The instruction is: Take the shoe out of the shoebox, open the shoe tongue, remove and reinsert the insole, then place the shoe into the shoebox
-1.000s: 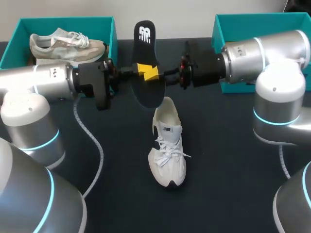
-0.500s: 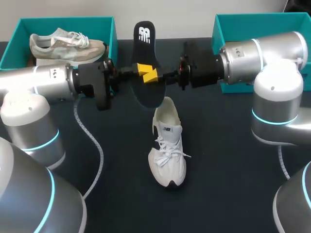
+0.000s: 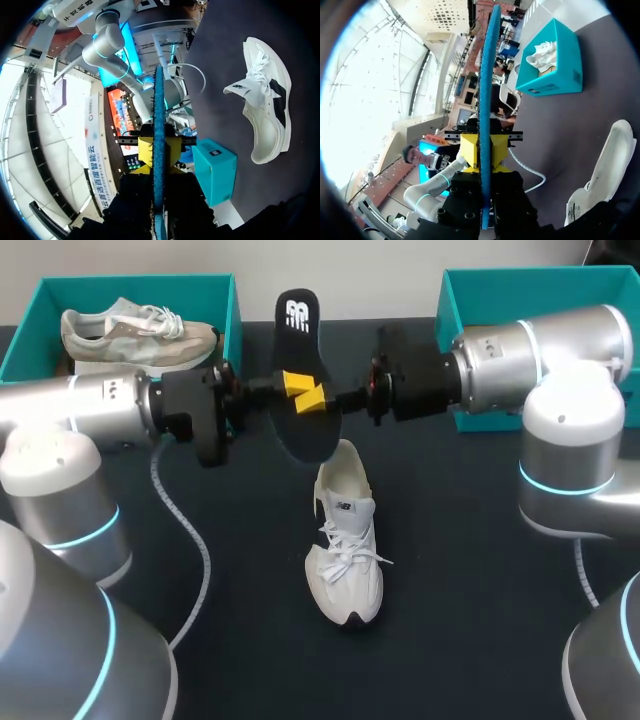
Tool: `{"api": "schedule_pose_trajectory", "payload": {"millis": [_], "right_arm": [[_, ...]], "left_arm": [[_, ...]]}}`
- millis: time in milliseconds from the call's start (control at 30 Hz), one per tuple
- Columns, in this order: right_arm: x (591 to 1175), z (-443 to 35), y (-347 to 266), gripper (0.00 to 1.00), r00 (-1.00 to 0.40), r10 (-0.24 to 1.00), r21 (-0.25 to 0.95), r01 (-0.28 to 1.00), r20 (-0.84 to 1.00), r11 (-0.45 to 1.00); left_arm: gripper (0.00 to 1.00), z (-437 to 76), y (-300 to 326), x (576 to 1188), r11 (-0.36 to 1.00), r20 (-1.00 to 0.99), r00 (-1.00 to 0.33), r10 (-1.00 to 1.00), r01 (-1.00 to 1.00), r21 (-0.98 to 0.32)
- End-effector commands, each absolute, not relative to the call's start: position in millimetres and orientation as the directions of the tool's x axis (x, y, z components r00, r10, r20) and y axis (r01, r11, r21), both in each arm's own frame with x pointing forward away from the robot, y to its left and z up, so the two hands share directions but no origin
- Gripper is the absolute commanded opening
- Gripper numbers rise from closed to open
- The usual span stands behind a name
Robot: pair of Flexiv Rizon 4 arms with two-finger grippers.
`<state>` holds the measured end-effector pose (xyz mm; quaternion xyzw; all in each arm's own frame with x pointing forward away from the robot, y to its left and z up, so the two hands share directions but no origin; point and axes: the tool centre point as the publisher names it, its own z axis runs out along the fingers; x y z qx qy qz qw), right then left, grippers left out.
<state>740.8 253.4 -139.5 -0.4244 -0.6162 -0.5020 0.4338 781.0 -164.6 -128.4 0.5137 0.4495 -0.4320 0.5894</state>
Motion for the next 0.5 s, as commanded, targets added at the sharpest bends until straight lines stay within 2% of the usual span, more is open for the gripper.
{"api": "schedule_pose_trajectory", "payload": {"millis": [33,233,500], "right_arm": [[741.8,-140.4,255.4,0.00,-0.261,0.094,0.247,0.959,0.961,0.136],[740.0,-144.7,245.7,0.00,-0.249,0.115,0.237,0.965,0.962,0.110],[747.9,-145.9,232.3,0.00,-0.392,0.171,0.381,0.920,0.904,0.092]], "left_arm": [[1.00,-122.4,-161.9,781.2,0.105,-0.976,0.214,-0.037,0.972,0.210],[1.00,-120.2,-142.1,787.6,0.126,-0.995,0.103,-0.017,0.987,0.100],[1.00,-141.1,-108.3,797.2,0.156,-0.970,-0.230,0.081,0.964,-0.215]]}}
